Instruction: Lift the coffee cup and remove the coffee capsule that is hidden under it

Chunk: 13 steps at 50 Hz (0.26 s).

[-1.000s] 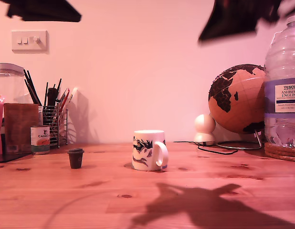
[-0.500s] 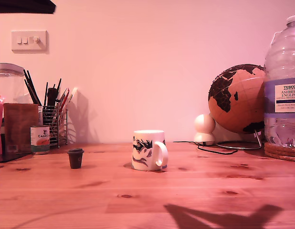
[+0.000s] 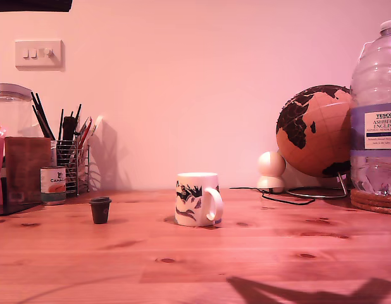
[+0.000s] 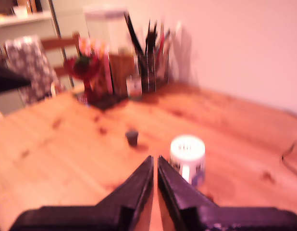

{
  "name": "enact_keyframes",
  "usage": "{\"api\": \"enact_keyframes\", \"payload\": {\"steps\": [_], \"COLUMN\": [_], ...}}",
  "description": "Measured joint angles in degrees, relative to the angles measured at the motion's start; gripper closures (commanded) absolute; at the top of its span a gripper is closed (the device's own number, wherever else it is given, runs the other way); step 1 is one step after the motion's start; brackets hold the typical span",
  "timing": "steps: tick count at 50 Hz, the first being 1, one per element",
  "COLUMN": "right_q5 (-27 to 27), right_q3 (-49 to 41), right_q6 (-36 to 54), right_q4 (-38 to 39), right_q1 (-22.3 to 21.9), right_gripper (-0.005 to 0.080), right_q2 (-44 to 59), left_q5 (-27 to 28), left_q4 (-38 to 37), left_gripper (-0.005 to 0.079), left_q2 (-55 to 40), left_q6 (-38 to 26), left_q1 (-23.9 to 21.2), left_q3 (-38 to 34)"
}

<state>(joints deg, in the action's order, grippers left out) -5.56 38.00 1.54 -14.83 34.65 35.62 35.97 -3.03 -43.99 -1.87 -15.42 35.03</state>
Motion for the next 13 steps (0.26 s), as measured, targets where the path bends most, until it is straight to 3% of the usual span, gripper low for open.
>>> {"api": "enact_keyframes", "payload": {"steps": [13], "right_q5": [0.0], "right_q3": [0.0], "right_q6": [-0.02], "right_q4": [-7.28], "right_q1": [0.0], "right_gripper": [0.0764], "right_q2": [0.02], "left_q5": [0.0], "left_q4": [-0.44], "left_gripper": [0.0764], "left_q2": [0.0], "left_q6": [0.02], "left_q1": [0.0], "left_q3": [0.0]}}
